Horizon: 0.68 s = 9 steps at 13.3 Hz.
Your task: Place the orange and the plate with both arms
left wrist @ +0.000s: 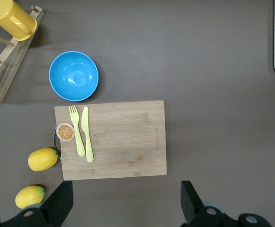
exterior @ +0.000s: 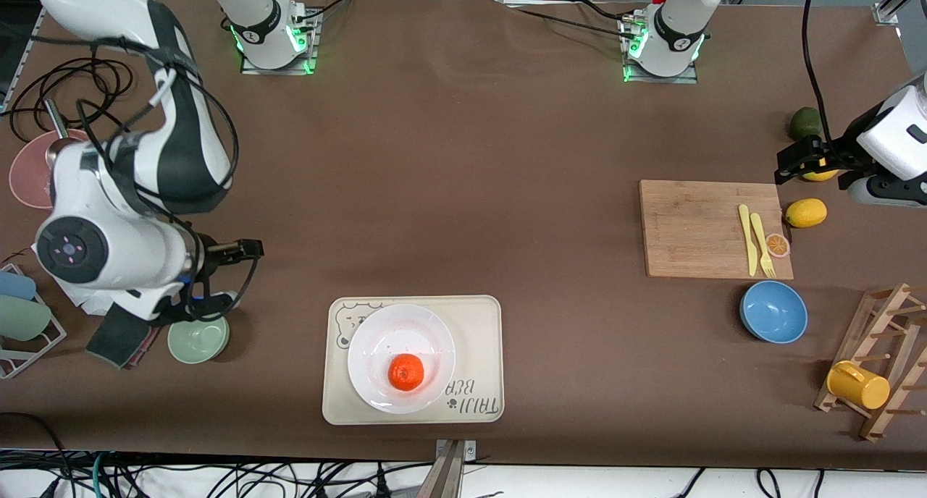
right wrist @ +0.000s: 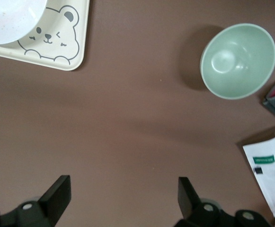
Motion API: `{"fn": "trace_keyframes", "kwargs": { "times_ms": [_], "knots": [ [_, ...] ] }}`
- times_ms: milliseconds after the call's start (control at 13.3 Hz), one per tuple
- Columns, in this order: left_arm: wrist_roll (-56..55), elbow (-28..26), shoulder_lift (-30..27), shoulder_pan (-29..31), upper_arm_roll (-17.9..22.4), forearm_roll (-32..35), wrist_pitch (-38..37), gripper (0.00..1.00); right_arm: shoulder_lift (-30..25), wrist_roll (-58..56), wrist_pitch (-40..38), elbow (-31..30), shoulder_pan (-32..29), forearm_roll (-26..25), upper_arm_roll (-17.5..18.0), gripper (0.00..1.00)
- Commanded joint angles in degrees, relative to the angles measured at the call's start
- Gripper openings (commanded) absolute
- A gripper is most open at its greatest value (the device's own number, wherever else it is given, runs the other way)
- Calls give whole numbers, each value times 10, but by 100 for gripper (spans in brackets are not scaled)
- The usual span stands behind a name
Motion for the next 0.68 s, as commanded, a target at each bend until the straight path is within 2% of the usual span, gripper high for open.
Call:
{"fn": "trace_keyframes", "kwargs": {
  "times_ms": [0,150,301,451,601],
  "knots": [
    [4,18,4,3,-4,12,-15,100,-137,30,34,-163,2,-10,-1,100],
    [4,16,2,2,-4,12,-15,100,-221,30,101,-265,-6,-10,-1,100],
    [4,14,-4,3,-4,9,-20,100,-286,27,125,-322,-33,-10,-1,100],
    [4,14,-4,2,-6,6,-20,100,-330,23,75,-322,-68,-10,-1,100],
    [4,14,-4,3,-6,6,-20,100,-349,20,8,-310,-75,-10,-3,100]
  ]
}}
